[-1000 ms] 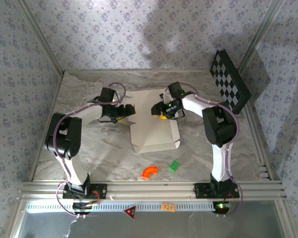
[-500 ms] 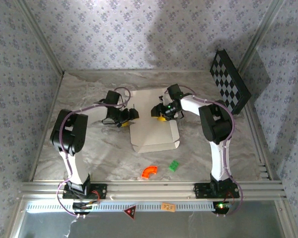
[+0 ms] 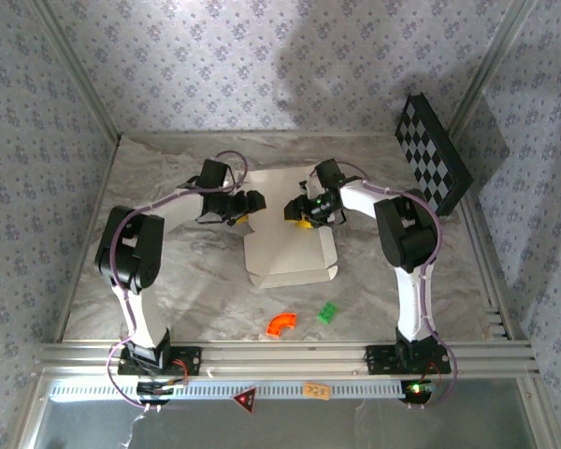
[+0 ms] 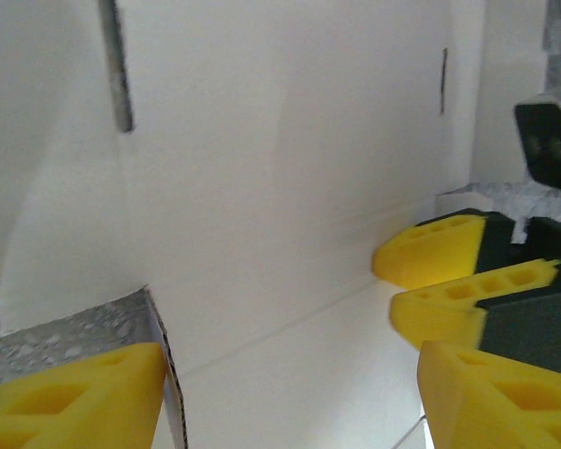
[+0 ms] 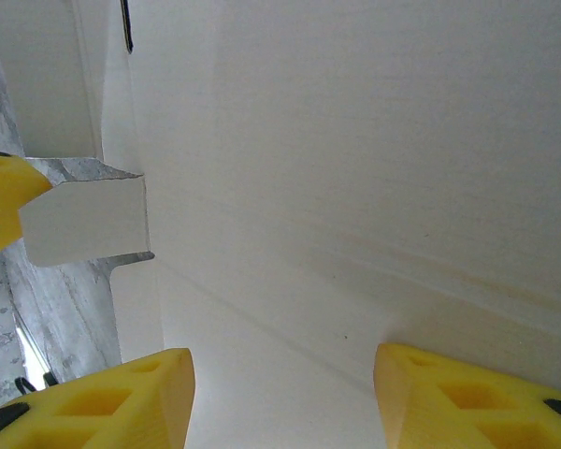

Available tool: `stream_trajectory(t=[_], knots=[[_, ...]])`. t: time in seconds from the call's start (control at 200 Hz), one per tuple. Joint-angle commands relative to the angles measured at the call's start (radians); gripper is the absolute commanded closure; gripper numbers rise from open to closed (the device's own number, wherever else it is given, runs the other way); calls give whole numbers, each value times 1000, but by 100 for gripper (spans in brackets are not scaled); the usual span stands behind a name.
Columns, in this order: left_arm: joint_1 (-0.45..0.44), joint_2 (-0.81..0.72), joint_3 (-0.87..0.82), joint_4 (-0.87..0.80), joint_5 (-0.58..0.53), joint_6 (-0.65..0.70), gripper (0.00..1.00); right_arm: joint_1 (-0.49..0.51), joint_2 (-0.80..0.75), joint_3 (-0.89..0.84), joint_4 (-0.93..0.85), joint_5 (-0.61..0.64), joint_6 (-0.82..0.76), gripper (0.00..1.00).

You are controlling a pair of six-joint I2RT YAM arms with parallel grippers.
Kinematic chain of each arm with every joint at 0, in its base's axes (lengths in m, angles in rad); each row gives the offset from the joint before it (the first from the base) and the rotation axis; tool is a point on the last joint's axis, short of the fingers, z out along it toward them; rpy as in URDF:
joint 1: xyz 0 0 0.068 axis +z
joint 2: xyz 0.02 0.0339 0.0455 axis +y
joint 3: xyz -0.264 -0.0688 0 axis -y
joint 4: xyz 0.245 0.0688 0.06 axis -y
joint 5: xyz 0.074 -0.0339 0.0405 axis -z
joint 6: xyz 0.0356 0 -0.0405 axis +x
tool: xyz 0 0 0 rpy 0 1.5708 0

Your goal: Fold the paper box

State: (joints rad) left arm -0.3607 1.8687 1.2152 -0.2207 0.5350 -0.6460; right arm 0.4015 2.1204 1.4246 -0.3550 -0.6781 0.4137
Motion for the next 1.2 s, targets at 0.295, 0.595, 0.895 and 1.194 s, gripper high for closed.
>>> stream_trajectory(t=[0.295,0.595,0.895,1.194], knots=[[-37,83,29,76,60,-50,29,3,26,-41,-29,31,7,45],[-56,151,58,98,91,-74,29,-6,30,-55,-24,31,8,45],[-92,194,91,-117,-27,53,29,-7,17,-91,-22,54,13,45],[-172,175,106,-247,-173,120,28,6,-51,-169,2,87,33,45]])
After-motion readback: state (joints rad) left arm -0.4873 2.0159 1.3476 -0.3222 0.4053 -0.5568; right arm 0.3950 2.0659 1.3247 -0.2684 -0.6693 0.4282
